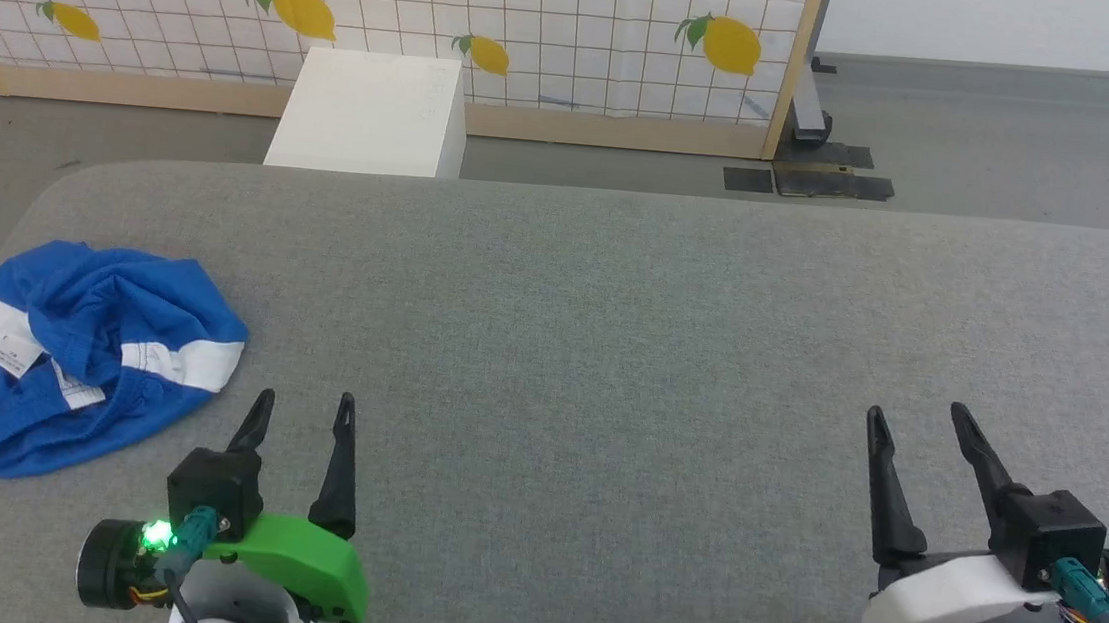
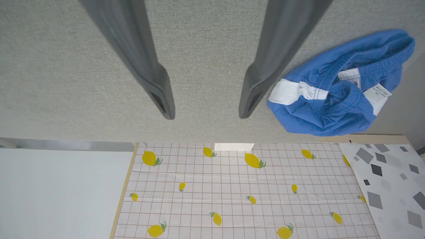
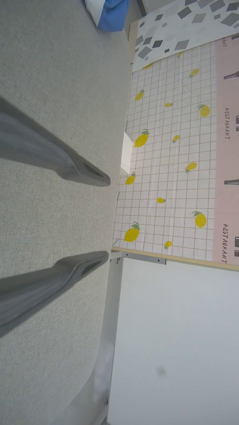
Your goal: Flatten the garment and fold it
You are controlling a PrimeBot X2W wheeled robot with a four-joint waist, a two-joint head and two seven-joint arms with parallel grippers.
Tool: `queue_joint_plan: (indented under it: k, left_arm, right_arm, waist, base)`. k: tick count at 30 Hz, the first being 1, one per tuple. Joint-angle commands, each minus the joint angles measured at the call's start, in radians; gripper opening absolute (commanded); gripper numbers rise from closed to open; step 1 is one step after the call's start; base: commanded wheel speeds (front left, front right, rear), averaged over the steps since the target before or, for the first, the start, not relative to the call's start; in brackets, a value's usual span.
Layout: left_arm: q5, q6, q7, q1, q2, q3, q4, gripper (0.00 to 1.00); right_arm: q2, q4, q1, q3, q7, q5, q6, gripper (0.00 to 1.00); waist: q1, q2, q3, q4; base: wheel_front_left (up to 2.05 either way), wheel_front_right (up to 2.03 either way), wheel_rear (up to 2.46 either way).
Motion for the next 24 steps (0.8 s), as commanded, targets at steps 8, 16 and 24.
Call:
queue_joint_plan:
  k: [8, 16, 24]
  left_arm:
    - [-0.030, 0.012, -0.025, -0.026, -0.001, 0.001, 0.004, 1.00]
    - [-0.052, 0.020, -0.042, -0.031, -0.001, -0.007, 0.012, 1.00]
    - [-0.068, 0.026, -0.058, -0.037, -0.001, -0.012, 0.025, 1.00]
  right_arm:
    - [0.000, 0.005, -0.013, -0.016, -0.026, 0.011, 0.003, 1.00]
    - [0.000, 0.008, -0.012, -0.022, -0.042, 0.015, 0.004, 1.00]
    - [0.000, 0.013, -0.011, -0.026, -0.059, 0.020, 0.004, 1.00]
  waist:
    - [0.0000, 0.0000, -0.001, 0.000]
    - [0.0000, 0.0000, -0.005, 0.000]
    - [0.0000, 0.0000, -0.007, 0.003]
  base:
    - [0.00, 0.00, 0.00]
    - [0.00, 0.00, 0.00]
    - [0.00, 0.00, 0.00]
